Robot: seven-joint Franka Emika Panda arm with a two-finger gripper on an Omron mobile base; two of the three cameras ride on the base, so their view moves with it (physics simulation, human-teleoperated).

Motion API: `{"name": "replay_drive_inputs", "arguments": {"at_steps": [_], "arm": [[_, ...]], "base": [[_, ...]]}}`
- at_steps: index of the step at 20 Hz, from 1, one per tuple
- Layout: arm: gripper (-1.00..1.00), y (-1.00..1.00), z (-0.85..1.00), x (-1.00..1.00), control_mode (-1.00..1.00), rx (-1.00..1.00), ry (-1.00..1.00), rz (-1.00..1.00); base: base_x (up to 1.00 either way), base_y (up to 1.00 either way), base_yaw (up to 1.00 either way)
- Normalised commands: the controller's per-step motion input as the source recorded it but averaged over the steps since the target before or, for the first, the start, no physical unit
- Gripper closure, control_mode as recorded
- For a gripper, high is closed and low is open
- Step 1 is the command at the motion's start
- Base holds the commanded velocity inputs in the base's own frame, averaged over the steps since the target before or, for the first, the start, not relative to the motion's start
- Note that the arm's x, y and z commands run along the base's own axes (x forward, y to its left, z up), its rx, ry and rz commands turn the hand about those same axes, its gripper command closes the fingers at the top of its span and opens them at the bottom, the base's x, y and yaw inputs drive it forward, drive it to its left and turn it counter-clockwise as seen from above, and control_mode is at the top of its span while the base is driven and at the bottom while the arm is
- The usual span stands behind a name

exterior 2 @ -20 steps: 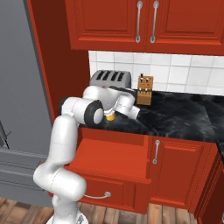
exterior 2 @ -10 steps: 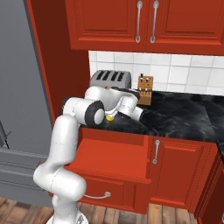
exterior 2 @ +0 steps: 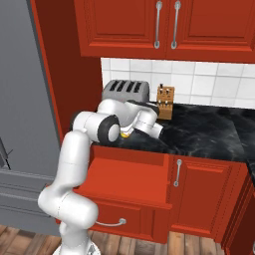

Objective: Pick up the straw from the left drawer and put it inside the smoothie cup.

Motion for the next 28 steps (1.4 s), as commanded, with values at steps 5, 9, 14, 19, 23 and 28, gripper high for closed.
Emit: {"name": "replay_drive_inputs", "arguments": {"at_steps": [5,9,14,19,23,28], "arm": [[-1.00,-0.01,0.00,-0.06,-1.00,0.00,-0.04,0.00],[-1.00,-0.06,0.14,-0.30,-1.00,0.00,-0.10,0.00],[-1.00,-0.15,0.15,-0.45,-1.00,0.00,-0.13,0.00],[-1.00,-0.02,0.01,-0.28,-1.00,-0.06,-0.04,-0.07],[-1.00,0.00,0.00,0.00,-1.00,-0.11,0.00,-0.12],[-1.00,0.01,0.00,0.04,-1.00,-0.11,0.07,-0.12]], "base": [[0.00,0.00,0.00],[0.00,0.00,0.00],[0.00,0.00,0.00],[0.00,0.00,0.00],[0.00,0.00,0.00],[0.00,0.00,0.00]]}}
